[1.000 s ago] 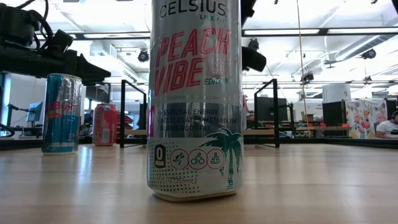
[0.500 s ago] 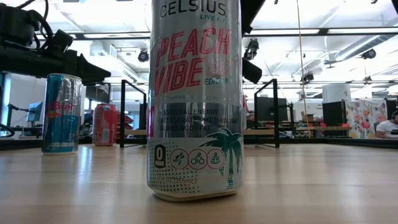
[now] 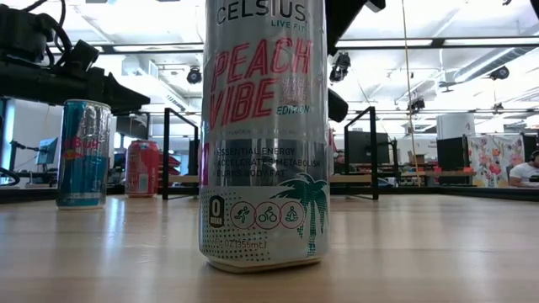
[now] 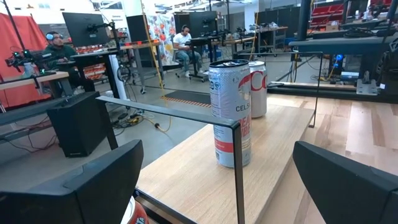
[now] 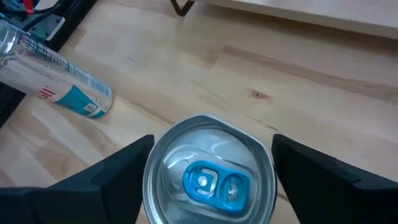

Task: Place canned beverage on shelf
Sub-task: Move the blue soda can to the top left of the table

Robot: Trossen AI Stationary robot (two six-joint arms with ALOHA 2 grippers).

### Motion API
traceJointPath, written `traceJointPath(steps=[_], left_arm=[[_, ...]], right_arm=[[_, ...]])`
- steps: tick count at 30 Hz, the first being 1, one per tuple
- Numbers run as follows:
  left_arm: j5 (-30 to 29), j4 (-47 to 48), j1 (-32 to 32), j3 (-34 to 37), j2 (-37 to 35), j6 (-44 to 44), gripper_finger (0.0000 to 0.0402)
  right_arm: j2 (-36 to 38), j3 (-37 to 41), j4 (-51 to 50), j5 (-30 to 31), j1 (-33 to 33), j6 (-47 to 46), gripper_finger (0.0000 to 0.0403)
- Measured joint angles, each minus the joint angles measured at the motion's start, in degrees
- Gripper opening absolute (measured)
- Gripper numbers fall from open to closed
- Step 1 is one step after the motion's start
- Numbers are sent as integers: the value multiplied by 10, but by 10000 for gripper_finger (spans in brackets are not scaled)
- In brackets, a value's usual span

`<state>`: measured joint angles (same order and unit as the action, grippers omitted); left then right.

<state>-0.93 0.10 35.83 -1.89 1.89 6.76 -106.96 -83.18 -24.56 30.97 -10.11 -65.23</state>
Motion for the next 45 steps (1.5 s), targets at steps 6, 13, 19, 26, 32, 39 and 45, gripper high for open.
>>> traceJointPath(steps=[6,13,19,26,32,39,45], left_arm=[[0,0,0,0,0,0,398],[0,0,0,0,0,0,398],[0,0,0,0,0,0,398],[0,0,0,0,0,0,398],[0,0,0,0,0,0,398],[0,2,0,0,-1,0,398],[0,0,0,0,0,0,398]], right_arm=[[0,0,0,7,0,1,235],[0,1,46,3,0,32,234],[0,1,112,4,2,129,234],[0,1,152,-16,23,192,234],[-12,0,192,-75,56,232,234],[-67,-51,200,-114,82,300,234],[-98,-115,172,-146,100,358,246]])
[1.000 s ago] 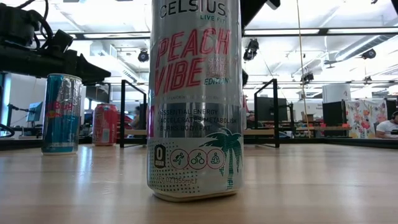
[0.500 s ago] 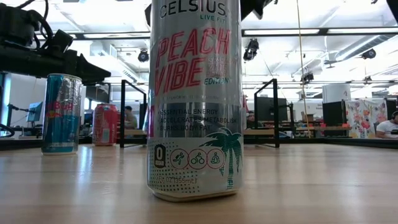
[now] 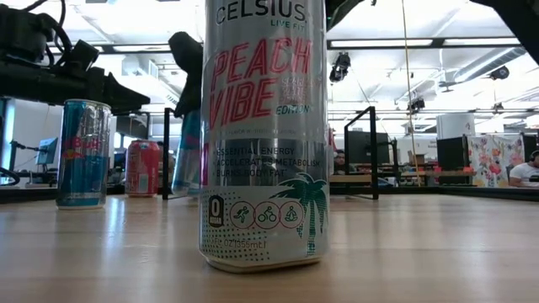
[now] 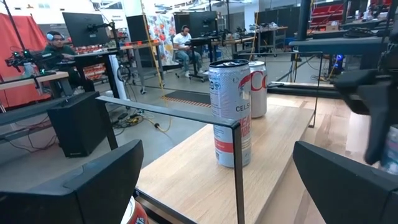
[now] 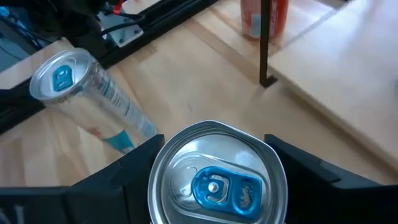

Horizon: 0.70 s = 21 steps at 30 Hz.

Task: Place canned beverage on shelf
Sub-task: Move the blue soda can to the top left of the table

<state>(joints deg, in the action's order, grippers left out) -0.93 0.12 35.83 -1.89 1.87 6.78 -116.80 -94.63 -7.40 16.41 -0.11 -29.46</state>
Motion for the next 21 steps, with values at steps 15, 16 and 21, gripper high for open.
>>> traceJointPath(steps=[15,16,21], left_arm=[[0,0,0,0,0,0,398],[0,1,0,0,0,0,398],[0,0,0,0,0,0,398]], right_arm=[[-102,-216,-196,-82,24,91,249],[-108,-227,-199,-87,26,91,249],[-129,-262,-211,-113,36,92,250]])
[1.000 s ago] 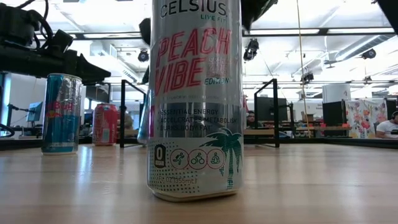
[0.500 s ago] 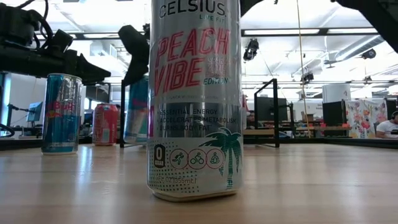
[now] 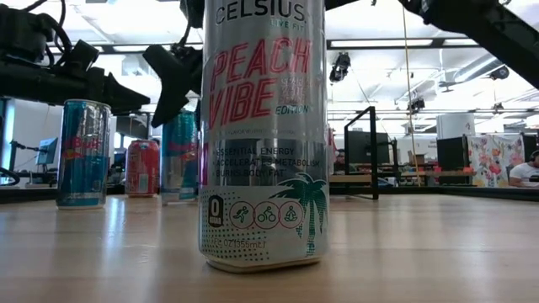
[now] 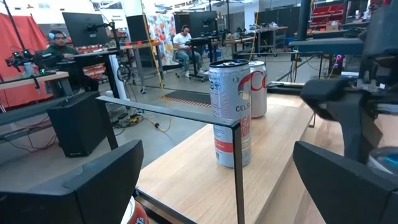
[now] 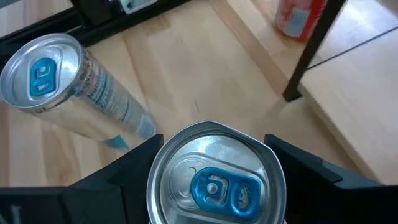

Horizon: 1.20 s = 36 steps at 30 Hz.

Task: Place canned beverage on shelf
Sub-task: Move the blue soda can to the top left of the table, then adjust the white and pink soda can on the shelf

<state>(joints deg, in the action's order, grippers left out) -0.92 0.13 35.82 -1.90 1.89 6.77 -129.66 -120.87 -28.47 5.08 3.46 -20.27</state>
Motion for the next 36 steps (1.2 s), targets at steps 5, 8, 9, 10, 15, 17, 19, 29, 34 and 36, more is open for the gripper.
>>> traceJointPath(steps=[5,8,9,10,15,17,19,29,34,36], left_arm=[[0,0,0,0,0,0,398],[0,0,0,0,0,0,398],[0,0,0,0,0,0,398],[0,0,0,0,0,0,398],[0,0,0,0,0,0,398],[0,0,0,0,0,0,398],[0,0,0,0,0,0,398],[0,0,0,0,0,0,398],[0,0,0,0,0,0,398],[0,0,0,0,0,0,398]], right_arm=[[-3,-6,1,-12,4,-1,251],[-3,-6,-1,-12,4,-1,251],[-3,-6,0,-12,4,-1,251],[-3,-6,0,-12,4,-1,251],[-4,-6,3,-12,4,-1,251],[-7,-6,2,-12,4,-1,251],[-8,-6,1,-12,4,-1,251],[-11,-6,5,-22,4,6,325],[-10,-6,1,-20,4,-4,382],[-6,-6,-11,-8,4,-29,394]])
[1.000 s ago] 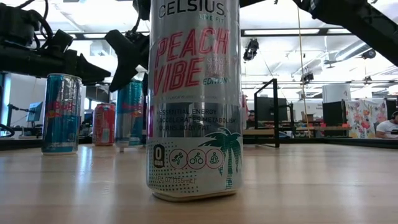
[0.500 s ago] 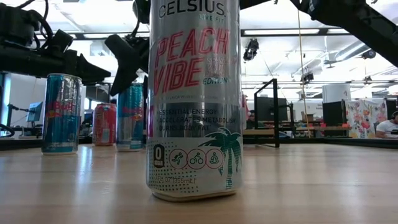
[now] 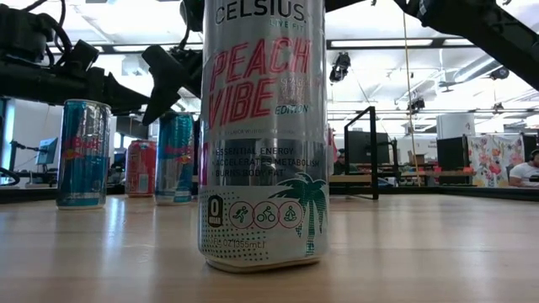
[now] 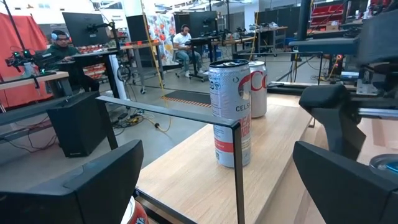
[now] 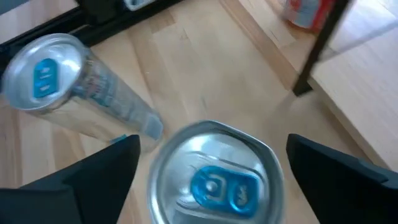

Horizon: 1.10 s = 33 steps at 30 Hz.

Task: Place canned beverage on shelf
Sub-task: Adjust the white and pink soda can on the shelf

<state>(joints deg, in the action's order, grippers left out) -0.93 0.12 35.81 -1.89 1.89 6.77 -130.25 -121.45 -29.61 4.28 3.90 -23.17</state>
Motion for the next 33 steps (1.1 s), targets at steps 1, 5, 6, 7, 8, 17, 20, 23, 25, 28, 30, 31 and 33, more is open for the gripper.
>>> traceJointPath(steps=[1,5,6,7,8,17,20,23,25,28,30,31,33], left_arm=[[0,0,0,0,0,0,398],[0,0,0,0,0,0,398],[0,0,0,0,0,0,398],[0,0,0,0,0,0,398],[0,0,0,0,0,0,398],[0,0,0,0,0,0,398],[0,0,0,0,0,0,398],[0,0,0,0,0,0,398],[0,0,0,0,0,0,398],[0,0,0,0,0,0,398],[0,0,0,0,0,0,398],[0,0,0,0,0,0,398],[0,0,0,0,0,0,398]], right_arm=[[2,0,-9,8,-1,-5,397],[8,-24,-63,21,-5,-28,400],[8,-31,-75,22,-6,-30,400],[8,-37,-87,23,-6,-32,400],[8,-43,-98,23,-7,-32,400],[12,-119,-205,23,-13,-45,400],[21,-135,-242,39,-13,-91,400],[41,-130,-274,79,-11,-161,400],[50,-134,-311,129,-8,-225,400],[66,-136,-351,181,9,-329,400],[75,-135,-360,189,26,-384,400],[81,-135,-365,189,35,-399,400],[89,-135,-365,185,55,-419,400]])
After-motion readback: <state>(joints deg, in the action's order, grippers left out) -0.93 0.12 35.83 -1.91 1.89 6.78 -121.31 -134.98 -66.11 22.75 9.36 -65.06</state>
